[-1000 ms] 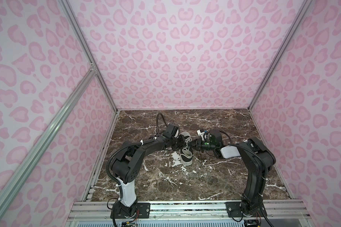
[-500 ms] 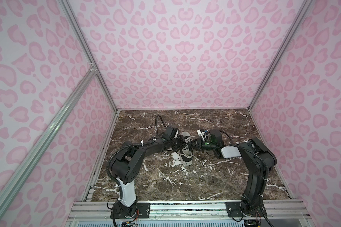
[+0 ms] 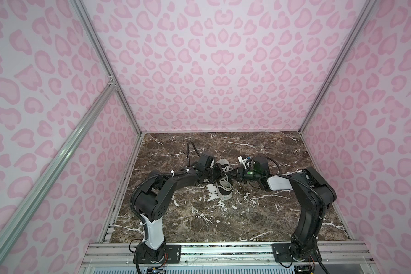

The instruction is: Tie the shoes

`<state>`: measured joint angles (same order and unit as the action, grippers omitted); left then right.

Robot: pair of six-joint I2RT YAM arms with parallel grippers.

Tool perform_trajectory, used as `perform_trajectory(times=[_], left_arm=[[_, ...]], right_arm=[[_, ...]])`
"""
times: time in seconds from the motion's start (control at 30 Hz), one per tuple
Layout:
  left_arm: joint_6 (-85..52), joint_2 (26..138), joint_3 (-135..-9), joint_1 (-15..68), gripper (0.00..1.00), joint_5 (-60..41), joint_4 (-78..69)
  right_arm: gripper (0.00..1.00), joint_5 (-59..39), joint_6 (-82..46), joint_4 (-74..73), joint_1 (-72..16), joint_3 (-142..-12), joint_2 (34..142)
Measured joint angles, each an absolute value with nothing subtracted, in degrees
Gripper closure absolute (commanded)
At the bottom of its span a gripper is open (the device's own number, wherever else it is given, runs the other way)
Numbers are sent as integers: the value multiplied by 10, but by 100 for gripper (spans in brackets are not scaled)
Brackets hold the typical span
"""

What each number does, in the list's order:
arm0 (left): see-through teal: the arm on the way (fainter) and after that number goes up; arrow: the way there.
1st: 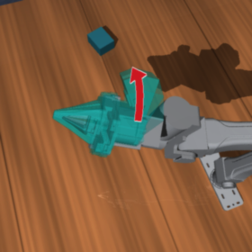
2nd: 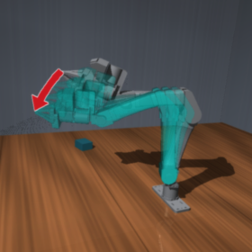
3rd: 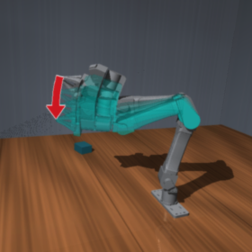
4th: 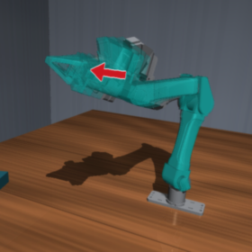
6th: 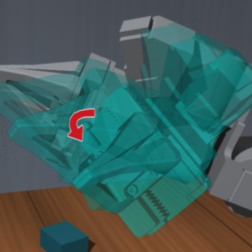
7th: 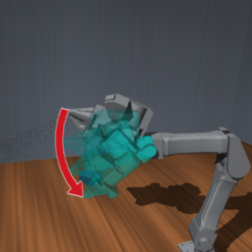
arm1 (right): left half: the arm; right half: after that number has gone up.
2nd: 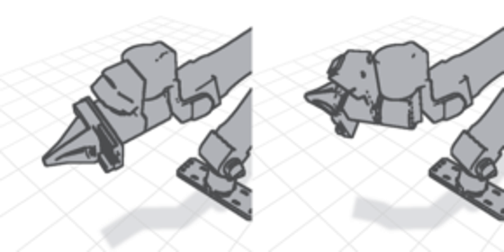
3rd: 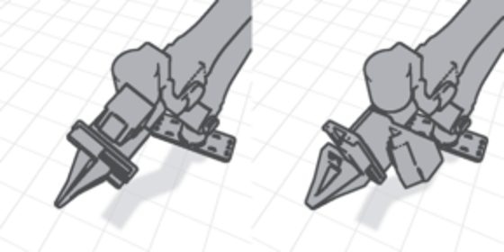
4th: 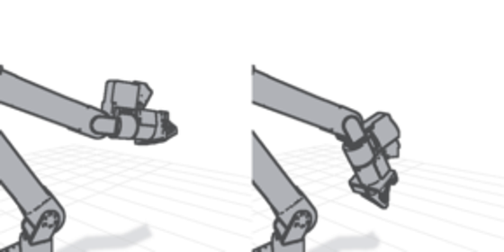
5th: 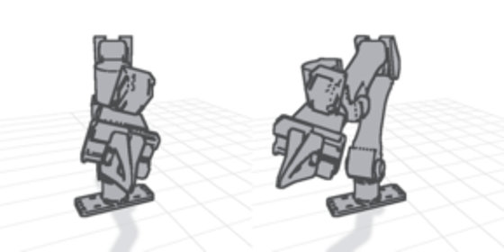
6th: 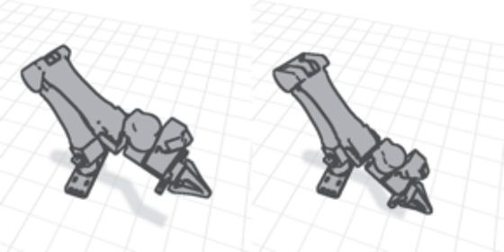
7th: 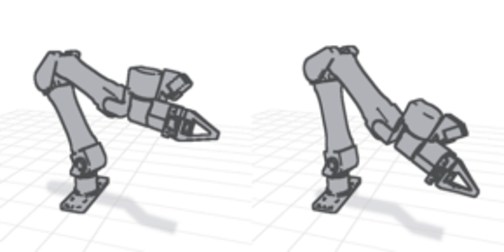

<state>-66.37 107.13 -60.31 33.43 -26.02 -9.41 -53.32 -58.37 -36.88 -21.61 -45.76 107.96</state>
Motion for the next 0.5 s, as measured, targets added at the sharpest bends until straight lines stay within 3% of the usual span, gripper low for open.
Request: perform_trajectory(times=[0.5], left_arm=[[-674,1073,-595,334,97,-270,-117]], right_arm=[[84,-526,-551,-315,-206,-457,1073]])
